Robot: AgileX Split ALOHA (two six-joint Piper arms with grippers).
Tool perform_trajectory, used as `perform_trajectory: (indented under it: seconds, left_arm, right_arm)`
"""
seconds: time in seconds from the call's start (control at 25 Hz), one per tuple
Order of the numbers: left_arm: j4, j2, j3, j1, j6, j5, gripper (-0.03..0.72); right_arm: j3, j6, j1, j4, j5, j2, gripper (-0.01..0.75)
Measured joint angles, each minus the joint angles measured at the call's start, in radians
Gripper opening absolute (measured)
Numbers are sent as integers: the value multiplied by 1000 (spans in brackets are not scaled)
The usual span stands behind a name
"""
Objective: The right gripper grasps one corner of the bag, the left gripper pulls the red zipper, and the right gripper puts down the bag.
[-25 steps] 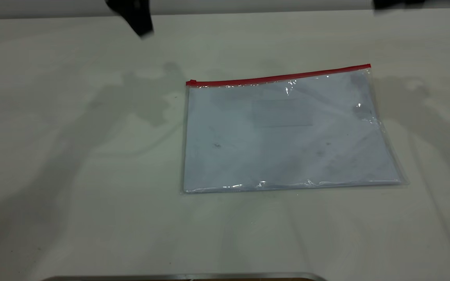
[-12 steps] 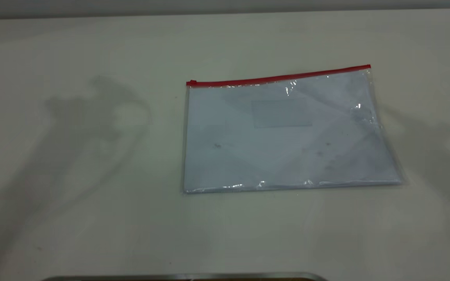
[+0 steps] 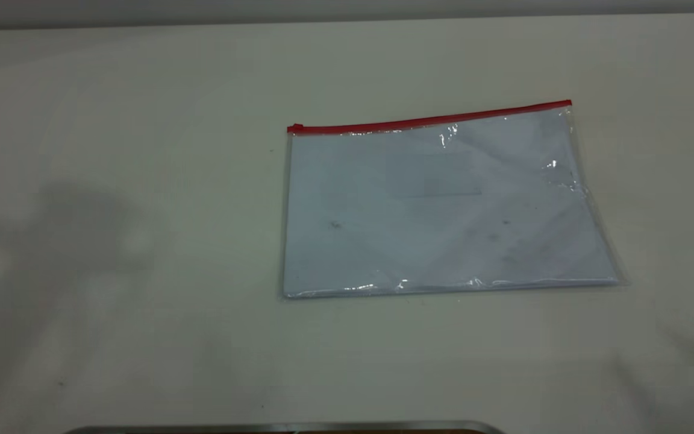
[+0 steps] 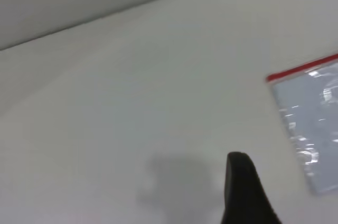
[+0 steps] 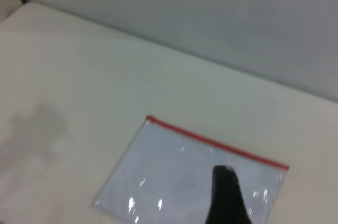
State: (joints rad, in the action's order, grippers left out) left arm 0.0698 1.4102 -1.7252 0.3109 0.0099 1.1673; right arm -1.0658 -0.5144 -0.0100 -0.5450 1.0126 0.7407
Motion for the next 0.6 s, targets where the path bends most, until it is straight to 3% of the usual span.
perform_trajectory:
  seconds: [0.24,0.6]
  left_arm:
    - [-70,-290,235,0,-28,0,482]
    - [-76,-727,657,0,-51,0,482]
  right_arm:
    - [52,43,0,16,187,-147,542]
    - [302,47,0,26,205,-361,500]
